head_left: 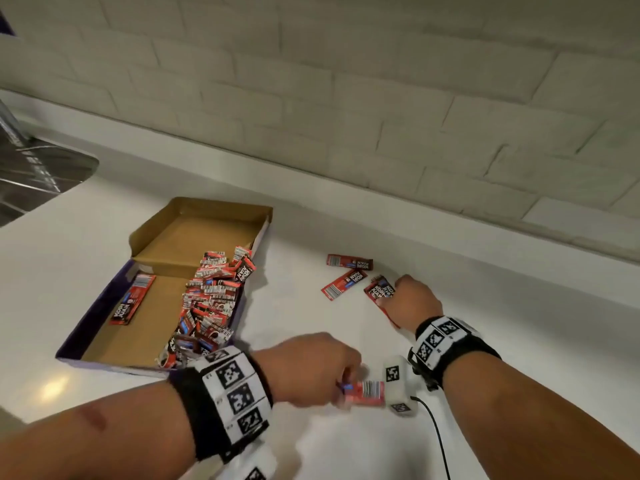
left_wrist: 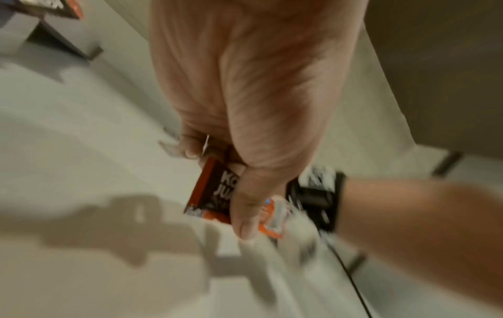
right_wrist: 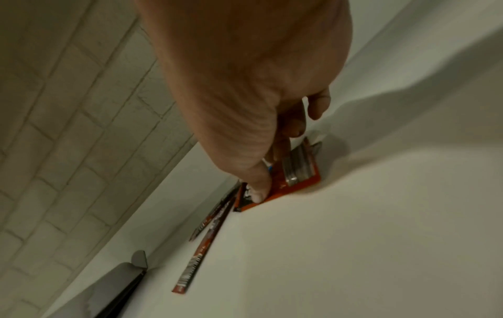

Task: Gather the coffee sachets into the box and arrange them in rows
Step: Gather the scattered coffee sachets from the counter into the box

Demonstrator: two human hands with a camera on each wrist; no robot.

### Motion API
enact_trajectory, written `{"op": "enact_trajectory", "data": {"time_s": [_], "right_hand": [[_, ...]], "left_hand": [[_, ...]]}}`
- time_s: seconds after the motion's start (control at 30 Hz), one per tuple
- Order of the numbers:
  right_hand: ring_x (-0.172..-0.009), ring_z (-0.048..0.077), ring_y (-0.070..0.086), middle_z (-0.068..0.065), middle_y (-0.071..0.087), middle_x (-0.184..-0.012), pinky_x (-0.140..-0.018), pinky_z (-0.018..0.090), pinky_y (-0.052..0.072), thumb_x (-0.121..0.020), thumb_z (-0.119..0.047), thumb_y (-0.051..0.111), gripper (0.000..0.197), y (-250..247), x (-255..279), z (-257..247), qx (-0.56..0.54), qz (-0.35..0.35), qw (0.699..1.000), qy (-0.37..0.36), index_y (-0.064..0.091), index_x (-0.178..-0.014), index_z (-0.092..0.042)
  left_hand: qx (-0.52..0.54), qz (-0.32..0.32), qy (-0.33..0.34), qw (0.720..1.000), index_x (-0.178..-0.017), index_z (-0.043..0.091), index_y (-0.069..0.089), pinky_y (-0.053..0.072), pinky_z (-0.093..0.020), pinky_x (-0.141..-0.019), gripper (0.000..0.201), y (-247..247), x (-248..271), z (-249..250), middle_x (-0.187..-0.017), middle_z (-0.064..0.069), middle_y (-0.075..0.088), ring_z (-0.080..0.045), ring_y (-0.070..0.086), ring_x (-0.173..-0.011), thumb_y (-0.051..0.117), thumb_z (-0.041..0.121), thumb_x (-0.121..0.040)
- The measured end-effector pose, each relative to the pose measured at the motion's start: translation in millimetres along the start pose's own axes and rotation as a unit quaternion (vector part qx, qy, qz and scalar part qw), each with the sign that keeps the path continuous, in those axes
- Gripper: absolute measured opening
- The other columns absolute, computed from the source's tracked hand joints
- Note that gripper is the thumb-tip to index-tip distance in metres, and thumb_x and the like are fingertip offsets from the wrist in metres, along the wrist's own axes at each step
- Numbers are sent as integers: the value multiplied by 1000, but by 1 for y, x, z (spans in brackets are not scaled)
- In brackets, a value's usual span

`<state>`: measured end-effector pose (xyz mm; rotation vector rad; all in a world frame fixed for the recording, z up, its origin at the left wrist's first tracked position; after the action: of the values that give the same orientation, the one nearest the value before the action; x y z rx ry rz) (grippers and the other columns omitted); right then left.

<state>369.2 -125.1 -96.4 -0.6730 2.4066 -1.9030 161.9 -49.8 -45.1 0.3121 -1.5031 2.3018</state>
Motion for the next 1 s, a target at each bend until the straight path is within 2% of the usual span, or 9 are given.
{"op": "enact_trajectory", "data": {"time_s": [0.1, 0.2, 0.33, 0.43, 0.57, 0.63, 0.73, 0.83, 1.0], "right_hand": [[-90, 30, 67, 4, 69, -93, -90, 40, 56, -82, -41, 73, 28, 5, 0, 8, 1, -40, 999, 2, 58, -85, -17], [-89, 31, 66, 5, 65, -88, -88, 39, 57, -82, -36, 69, 24, 6, 10, 15, 35, -67, 997, -9, 54, -80, -17], [-96, 32, 62, 8, 62, -105, -86, 39, 54, -88, -29, 59, 16, 4, 33, 23, 53, -46, 996, -64, 53, -100, -22], [-84, 28, 60, 1, 60, -94, -81, 39, 53, -89, -28, 60, 24, 6, 47, 39, 0, -37, 998, -41, 44, -106, -21], [-92, 25, 60, -3, 59, -99, -88, 40, 50, -88, -34, 61, 26, 7, 51, 51, 8, -56, 998, -11, 53, -110, -23], [-97, 25, 56, -2, 51, -101, -90, 41, 48, -87, -36, 62, 26, 6, 51, 49, 25, -55, 998, -15, 57, -110, -25], [-90, 23, 51, -3, 48, -98, -89, 40, 49, -87, -34, 61, 22, 7, 52, 49, 23, -58, 998, -24, 56, -107, -27], [-88, 21, 58, -8, 55, -94, -87, 39, 49, -86, -34, 64, 28, 6, 54, 54, -17, -59, 998, -13, 46, -106, -26], [-88, 20, 68, -8, 66, -91, -89, 39, 55, -79, -42, 69, 24, 3, 55, 59, -30, -98, 995, 9, 58, -94, -27]], "left_hand": [[75, 172, -91, 978, -112, 23, 61, 39, -25, -69, 36, -64, -46, -33, -95, 2, 70, -20, 62, -90, 78, 25, -81], [110, 235, -165, 952, -121, 11, 59, 51, -29, -78, 45, -82, -92, -71, -112, -9, 71, -27, 66, -101, 77, 25, -82], [54, 192, -235, 951, -117, 9, 65, 55, -32, -86, 43, -65, -131, -91, -112, -11, 72, -27, 69, -101, 55, 46, -96], [34, 136, -270, 953, -122, 7, 63, 54, -31, -89, 42, -59, -143, -99, -115, -10, 70, -25, 68, -104, 68, 33, -89], [-43, 72, -297, 951, -116, 6, 63, 57, -33, -89, 41, -59, -153, -101, -104, -5, 68, -23, 67, -96, 73, 28, -83], [-84, 82, -283, 952, -112, 6, 64, 56, -35, -87, 42, -71, -160, -95, -94, -4, 60, -24, 62, -89, 73, 34, -82], [-98, 132, -261, 951, -111, 10, 63, 52, -43, -92, 39, -95, -170, -88, -109, -8, 51, -29, 54, -104, 69, 35, -83], [-81, 115, -231, 963, -114, 7, 61, 52, -40, -94, 33, -95, -180, -87, -118, -9, 58, -29, 59, -107, 68, 26, -87], [-60, 113, -214, 968, -108, 11, 64, 53, -35, -85, 20, -86, -179, -88, -93, -3, 63, -25, 62, -88, 62, 23, -92]]}}
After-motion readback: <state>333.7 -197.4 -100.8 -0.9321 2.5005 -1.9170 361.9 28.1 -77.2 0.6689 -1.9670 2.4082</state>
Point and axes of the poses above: each hand's wrist, its own x-axis away from the middle knuckle, its own y-axis out of the palm, z = x × y, the point moved 8 cm from there along -x, towards the middle knuckle
